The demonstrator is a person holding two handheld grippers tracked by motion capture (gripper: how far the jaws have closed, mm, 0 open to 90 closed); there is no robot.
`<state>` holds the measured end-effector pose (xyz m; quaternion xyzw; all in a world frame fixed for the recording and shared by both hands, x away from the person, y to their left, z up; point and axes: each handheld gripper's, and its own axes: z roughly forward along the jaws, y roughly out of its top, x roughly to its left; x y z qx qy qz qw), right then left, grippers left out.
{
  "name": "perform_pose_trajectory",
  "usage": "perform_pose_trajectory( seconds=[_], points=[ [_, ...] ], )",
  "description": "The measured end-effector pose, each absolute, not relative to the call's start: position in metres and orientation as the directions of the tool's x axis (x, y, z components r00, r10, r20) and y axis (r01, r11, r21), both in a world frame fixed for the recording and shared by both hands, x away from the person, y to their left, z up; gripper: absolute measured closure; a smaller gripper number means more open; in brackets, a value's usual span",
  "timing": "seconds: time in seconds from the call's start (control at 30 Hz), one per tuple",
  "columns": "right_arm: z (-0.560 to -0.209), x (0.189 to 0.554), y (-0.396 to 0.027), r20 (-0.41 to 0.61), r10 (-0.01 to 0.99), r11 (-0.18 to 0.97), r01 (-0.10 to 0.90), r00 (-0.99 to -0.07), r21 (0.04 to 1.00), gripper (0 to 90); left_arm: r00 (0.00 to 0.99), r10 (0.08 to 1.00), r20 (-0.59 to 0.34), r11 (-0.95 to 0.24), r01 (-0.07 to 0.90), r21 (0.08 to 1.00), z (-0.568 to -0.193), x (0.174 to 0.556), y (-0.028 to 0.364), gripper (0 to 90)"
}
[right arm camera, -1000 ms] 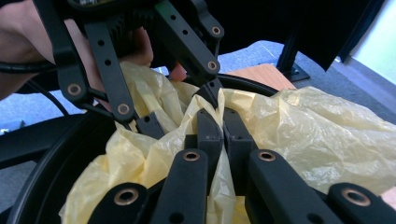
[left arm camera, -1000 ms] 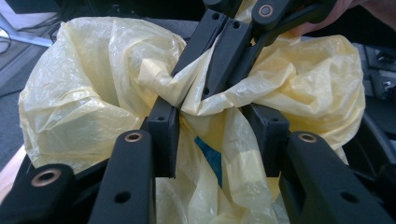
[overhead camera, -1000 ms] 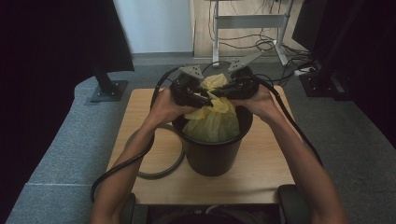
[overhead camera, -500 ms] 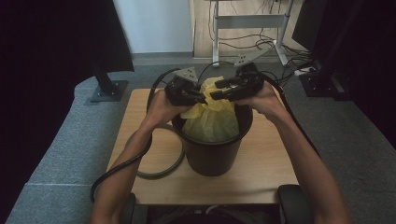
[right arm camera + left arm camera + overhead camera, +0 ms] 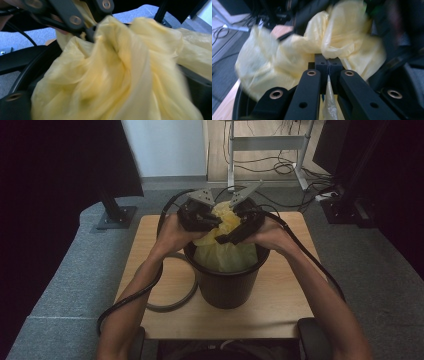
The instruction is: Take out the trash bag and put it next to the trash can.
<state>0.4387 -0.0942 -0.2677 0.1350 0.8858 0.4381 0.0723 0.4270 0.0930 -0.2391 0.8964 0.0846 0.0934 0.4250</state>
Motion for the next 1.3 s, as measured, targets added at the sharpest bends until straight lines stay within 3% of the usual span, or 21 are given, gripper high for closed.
perform_pose_trajectory(
  seconds=[0.07, 0.1, 0.13, 0.17, 0.2, 0.27, 0.33, 0.37, 0.47, 0.63, 0.77, 0.87, 0.93, 1.07, 1.1, 1.13, 1.3],
  points=[
    [-0.267, 0.437, -0.091, -0.01, 0.274, 0.562, 0.151, -0.962, 0.814, 34.7, 0.979, 0.195, 0.054, -0.578, 0.07, 0.813, -0.234, 0.425, 0.093, 89.3],
    [-0.267, 0.437, -0.091, -0.01, 0.274, 0.562, 0.151, -0.962, 0.814, 34.7, 0.979, 0.195, 0.054, -0.578, 0.07, 0.813, -0.234, 0.425, 0.093, 89.2],
    [-0.268, 0.435, -0.09, -0.012, 0.241, 0.551, 0.127, -0.971, 0.824, 49.8, 0.981, 0.189, 0.042, -0.569, 0.075, 0.819, -0.232, 0.424, 0.094, 88.9],
    [-0.268, 0.435, -0.09, -0.012, 0.241, 0.551, 0.127, -0.971, 0.824, 49.8, 0.981, 0.189, 0.042, -0.569, 0.075, 0.819, -0.232, 0.424, 0.094, 87.8],
    [-0.267, 0.432, -0.092, -0.051, 0.226, 0.569, 0.089, -0.973, 0.818, 64.7, 0.981, 0.191, 0.037, -0.562, 0.078, 0.824, -0.231, 0.424, 0.096, 83.7],
    [-0.267, 0.43, -0.094, -0.079, 0.232, 0.58, 0.072, -0.97, 0.812, 73.5, 0.97, 0.238, 0.042, -0.534, 0.094, 0.84, -0.228, 0.424, 0.103, 68.3],
    [-0.267, 0.431, -0.098, -0.084, 0.248, 0.59, 0.081, -0.965, 0.803, 77.2, 0.965, 0.257, 0.049, -0.527, 0.098, 0.844, -0.227, 0.424, 0.107, 53.7],
    [-0.267, 0.431, -0.098, -0.084, 0.248, 0.59, 0.081, -0.965, 0.803, 77.2, 0.961, 0.272, 0.047, -0.514, 0.104, 0.851, -0.226, 0.424, 0.111, 53.7],
    [-0.266, 0.434, -0.112, -0.074, 0.285, 0.579, 0.11, -0.956, 0.808, 79.1, 0.952, 0.303, 0.041, -0.486, 0.117, 0.866, -0.224, 0.423, 0.126, 39.4],
    [-0.261, 0.437, -0.129, -0.061, 0.322, 0.552, 0.135, -0.945, 0.823, 79.1, 0.952, 0.307, 0.003, -0.484, 0.153, 0.861, -0.232, 0.427, 0.145, 30.4],
    [-0.251, 0.434, -0.144, -0.046, 0.339, 0.503, 0.14, -0.94, 0.853, 79.0, 0.944, 0.329, -0.019, -0.53, 0.201, 0.823, -0.255, 0.436, 0.146, 28.6],
    [-0.245, 0.431, -0.149, -0.037, 0.337, 0.479, 0.137, -0.941, 0.867, 78.9, 0.944, 0.329, -0.019, -0.571, 0.215, 0.792, -0.268, 0.443, 0.137, 29.7],
    [-0.243, 0.43, -0.152, -0.03, 0.336, 0.466, 0.139, -0.941, 0.874, 78.7, 0.946, 0.325, -0.01, -0.609, 0.217, 0.763, -0.275, 0.446, 0.131, 37.6],
    [-0.243, 0.429, -0.153, -0.008, 0.32, 0.458, 0.147, -0.947, 0.876, 77.8, 0.945, 0.327, 0.0, -0.632, 0.219, 0.744, -0.278, 0.449, 0.126, 79.3],
    [-0.243, 0.429, -0.152, -0.004, 0.311, 0.465, 0.148, -0.951, 0.873, 77.3, 0.941, 0.338, -0.003, -0.611, 0.222, 0.759, -0.276, 0.449, 0.127, 85.7],
    [-0.244, 0.428, -0.15, -0.002, 0.307, 0.473, 0.151, -0.952, 0.868, 77.0, 0.937, 0.349, -0.001, -0.595, 0.222, 0.773, -0.273, 0.449, 0.129, 89.1],
    [-0.254, 0.431, -0.139, -0.014, 0.307, 0.542, 0.163, -0.952, 0.825, 73.5, 0.946, 0.325, -0.023, -0.518, 0.198, 0.832, -0.253, 0.444, 0.134, 89.6]
  ],
)
